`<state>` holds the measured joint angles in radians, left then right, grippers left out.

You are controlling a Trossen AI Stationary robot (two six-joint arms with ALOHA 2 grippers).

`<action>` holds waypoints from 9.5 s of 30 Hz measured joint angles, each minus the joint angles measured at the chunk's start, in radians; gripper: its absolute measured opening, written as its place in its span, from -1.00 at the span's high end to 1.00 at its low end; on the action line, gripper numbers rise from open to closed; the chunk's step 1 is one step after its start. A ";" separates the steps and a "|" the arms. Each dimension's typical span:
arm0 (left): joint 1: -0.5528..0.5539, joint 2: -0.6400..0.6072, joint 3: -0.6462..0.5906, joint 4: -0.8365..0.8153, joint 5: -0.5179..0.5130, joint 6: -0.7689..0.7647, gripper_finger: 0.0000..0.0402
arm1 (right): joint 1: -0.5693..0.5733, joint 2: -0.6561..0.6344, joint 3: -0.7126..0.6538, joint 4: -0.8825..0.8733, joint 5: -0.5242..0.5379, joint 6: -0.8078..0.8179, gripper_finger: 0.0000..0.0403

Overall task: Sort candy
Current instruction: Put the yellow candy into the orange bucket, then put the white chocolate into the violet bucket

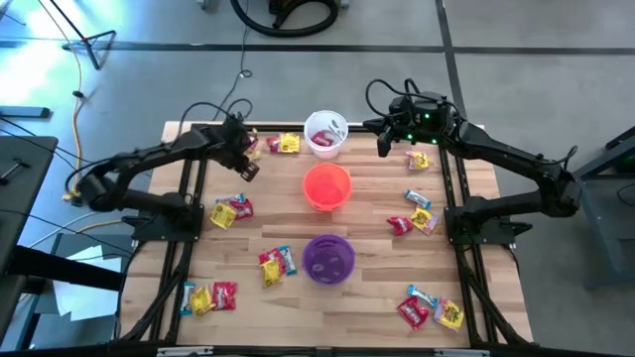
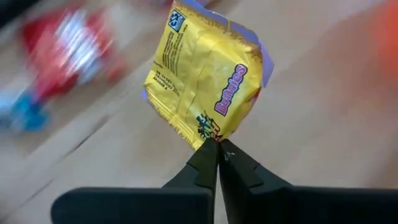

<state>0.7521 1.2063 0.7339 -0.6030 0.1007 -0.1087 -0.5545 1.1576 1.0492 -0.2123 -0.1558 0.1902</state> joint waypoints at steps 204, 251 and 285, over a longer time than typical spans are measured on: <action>-0.377 -0.145 -0.272 0.787 0.044 -0.122 1.00 | 0.016 -0.013 -0.430 -0.772 0.036 0.132 -0.01; -0.373 -0.182 -0.270 0.790 0.225 0.100 1.00 | 0.383 0.235 0.101 -0.658 0.048 0.517 0.86; -0.372 -0.210 -0.270 0.753 0.274 0.112 1.00 | 0.836 0.847 0.540 -0.431 0.039 0.995 0.86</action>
<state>0.3797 0.9966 0.4641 0.1497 0.3752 0.0036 0.2813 2.0041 1.5890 -0.6432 -0.1165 1.1847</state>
